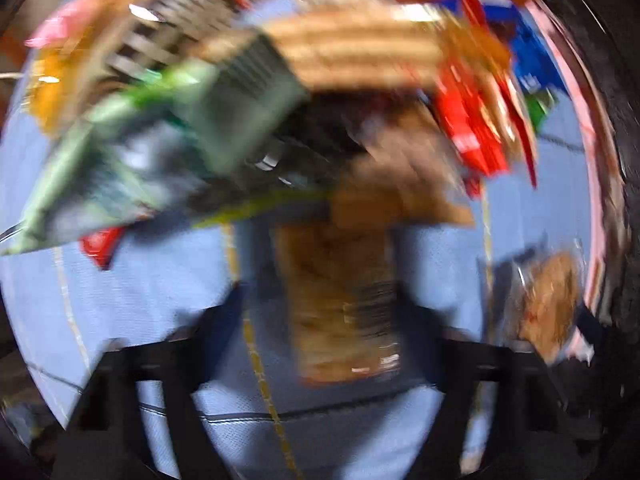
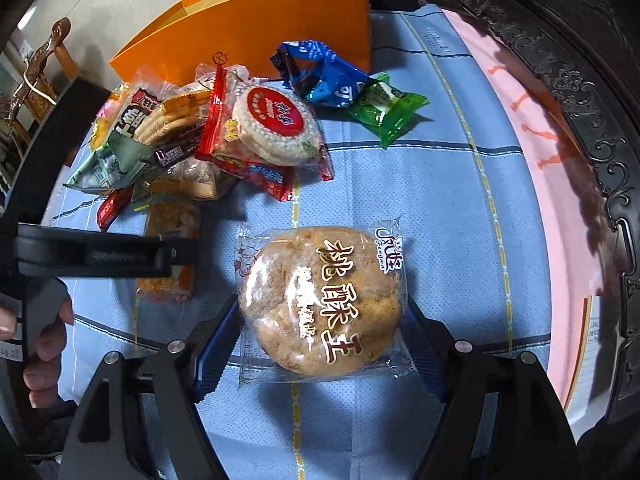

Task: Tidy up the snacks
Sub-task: 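Grasp cracker bar with left tool while right tool grasps round pastry packet, then carry cracker bar with left tool while right tool carries pastry packet into box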

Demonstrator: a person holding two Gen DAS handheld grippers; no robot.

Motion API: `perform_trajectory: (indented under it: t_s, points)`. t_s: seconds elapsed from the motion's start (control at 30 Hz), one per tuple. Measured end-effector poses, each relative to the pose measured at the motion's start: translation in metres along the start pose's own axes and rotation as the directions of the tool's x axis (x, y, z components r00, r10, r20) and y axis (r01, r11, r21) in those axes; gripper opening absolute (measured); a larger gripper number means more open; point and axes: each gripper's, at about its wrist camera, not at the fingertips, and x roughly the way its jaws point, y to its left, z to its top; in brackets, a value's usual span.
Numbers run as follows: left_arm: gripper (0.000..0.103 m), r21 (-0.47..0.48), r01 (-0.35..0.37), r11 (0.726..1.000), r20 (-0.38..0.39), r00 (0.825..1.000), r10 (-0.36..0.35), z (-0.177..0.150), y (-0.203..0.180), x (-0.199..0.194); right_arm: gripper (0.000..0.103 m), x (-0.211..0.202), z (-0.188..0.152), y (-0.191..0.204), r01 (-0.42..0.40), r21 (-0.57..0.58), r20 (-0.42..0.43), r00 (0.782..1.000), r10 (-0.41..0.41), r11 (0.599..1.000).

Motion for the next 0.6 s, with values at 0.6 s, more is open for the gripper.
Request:
perform_trajectory:
  t_s: [0.6]
  points:
    - [0.046, -0.062, 0.039, 0.997, 0.157, 0.987, -0.029, -0.034, 0.081, -0.064, 0.078, -0.039, 0.044, 0.047, -0.065, -0.120, 0.118, 0.990, 0.080, 0.991]
